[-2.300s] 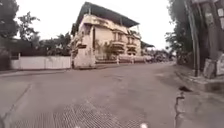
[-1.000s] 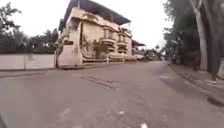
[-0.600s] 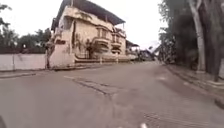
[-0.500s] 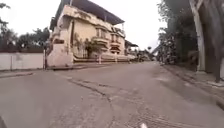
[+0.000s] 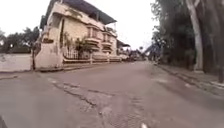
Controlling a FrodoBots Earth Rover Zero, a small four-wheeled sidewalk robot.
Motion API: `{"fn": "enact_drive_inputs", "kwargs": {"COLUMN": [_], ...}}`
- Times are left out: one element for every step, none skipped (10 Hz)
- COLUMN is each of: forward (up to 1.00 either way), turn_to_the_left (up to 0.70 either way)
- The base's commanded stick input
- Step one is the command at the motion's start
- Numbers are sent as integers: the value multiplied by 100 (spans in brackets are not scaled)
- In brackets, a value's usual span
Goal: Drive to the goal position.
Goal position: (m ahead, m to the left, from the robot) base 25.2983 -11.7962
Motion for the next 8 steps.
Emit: {"fn": "enact_drive_inputs", "kwargs": {"forward": [100,100,100,100,100,100,100,100], "turn_to_the_left": [-27,-27,-27,-27,-27,-27,-27,-27]}}
